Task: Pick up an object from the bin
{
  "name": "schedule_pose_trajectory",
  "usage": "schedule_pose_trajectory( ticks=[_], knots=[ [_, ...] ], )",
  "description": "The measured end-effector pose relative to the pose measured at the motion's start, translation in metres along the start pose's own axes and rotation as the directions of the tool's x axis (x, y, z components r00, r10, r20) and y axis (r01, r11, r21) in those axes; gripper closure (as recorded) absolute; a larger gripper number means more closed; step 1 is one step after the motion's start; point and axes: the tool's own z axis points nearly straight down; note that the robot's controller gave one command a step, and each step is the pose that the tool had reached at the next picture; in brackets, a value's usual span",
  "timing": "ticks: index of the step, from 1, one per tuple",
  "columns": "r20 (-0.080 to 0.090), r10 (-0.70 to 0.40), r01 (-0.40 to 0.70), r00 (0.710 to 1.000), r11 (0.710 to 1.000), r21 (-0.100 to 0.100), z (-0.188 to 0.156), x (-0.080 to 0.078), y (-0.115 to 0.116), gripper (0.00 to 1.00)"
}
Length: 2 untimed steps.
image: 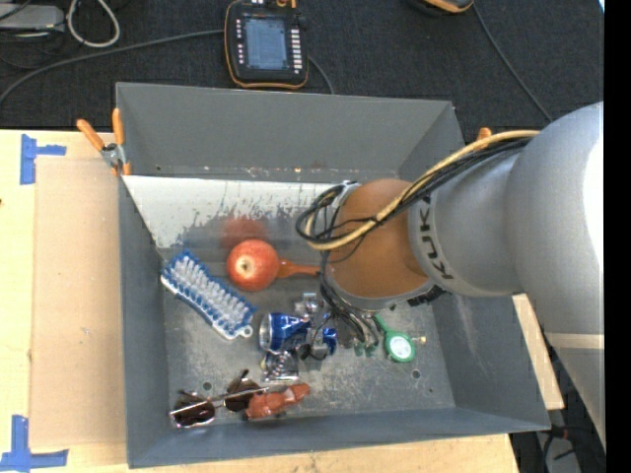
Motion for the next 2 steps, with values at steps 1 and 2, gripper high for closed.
schedule_pose_trajectory(
  ticks=[1, 2],
  knots=[
    [-0.003, 0.001, -0.001, 1.0, 1.0, 0.0, -0.003, 0.001, 0.0, 1.0],
    [-0.007, 0.001, -0.001, 1.0, 1.0, 0.001, -0.028, 0.002, 0.0, 1.0]
  ],
)
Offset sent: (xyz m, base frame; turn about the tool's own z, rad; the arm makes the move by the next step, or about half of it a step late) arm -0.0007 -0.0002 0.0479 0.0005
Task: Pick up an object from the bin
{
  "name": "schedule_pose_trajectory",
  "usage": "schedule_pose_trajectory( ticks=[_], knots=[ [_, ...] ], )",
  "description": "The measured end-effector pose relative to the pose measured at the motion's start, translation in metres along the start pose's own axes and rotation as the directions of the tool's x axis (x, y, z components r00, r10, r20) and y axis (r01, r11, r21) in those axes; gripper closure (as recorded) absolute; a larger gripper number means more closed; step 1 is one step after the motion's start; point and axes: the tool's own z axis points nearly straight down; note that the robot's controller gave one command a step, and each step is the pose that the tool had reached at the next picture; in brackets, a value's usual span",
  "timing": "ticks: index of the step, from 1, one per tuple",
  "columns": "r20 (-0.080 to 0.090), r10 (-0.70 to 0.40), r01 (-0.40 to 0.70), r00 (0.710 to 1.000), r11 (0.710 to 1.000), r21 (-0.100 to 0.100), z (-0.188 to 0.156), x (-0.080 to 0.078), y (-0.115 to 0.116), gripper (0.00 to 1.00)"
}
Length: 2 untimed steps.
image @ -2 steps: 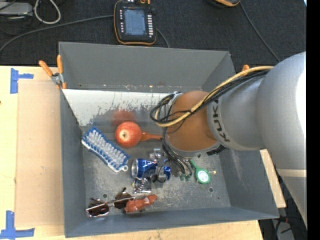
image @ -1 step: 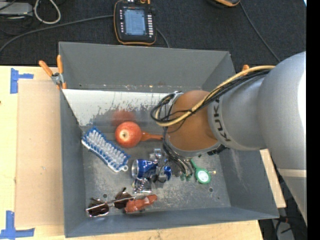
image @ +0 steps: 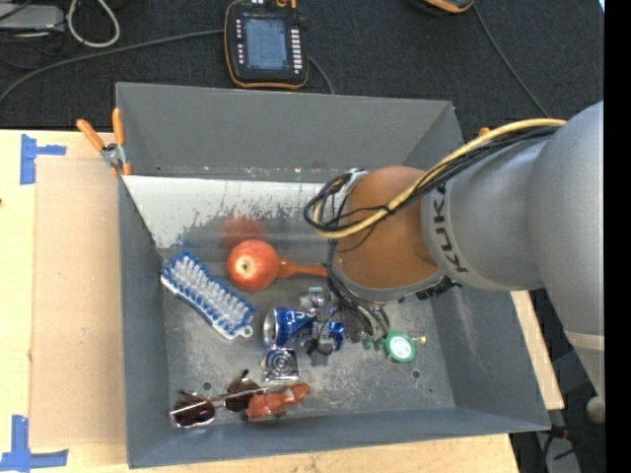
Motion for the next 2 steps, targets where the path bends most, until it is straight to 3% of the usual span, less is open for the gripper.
schedule_pose_trajectory(
  ticks=[2],
  knots=[
    [-0.001, 0.0, 0.0, 1.0, 1.0, -0.001, -0.061, 0.0, 0.0, 1.0]
  ],
)
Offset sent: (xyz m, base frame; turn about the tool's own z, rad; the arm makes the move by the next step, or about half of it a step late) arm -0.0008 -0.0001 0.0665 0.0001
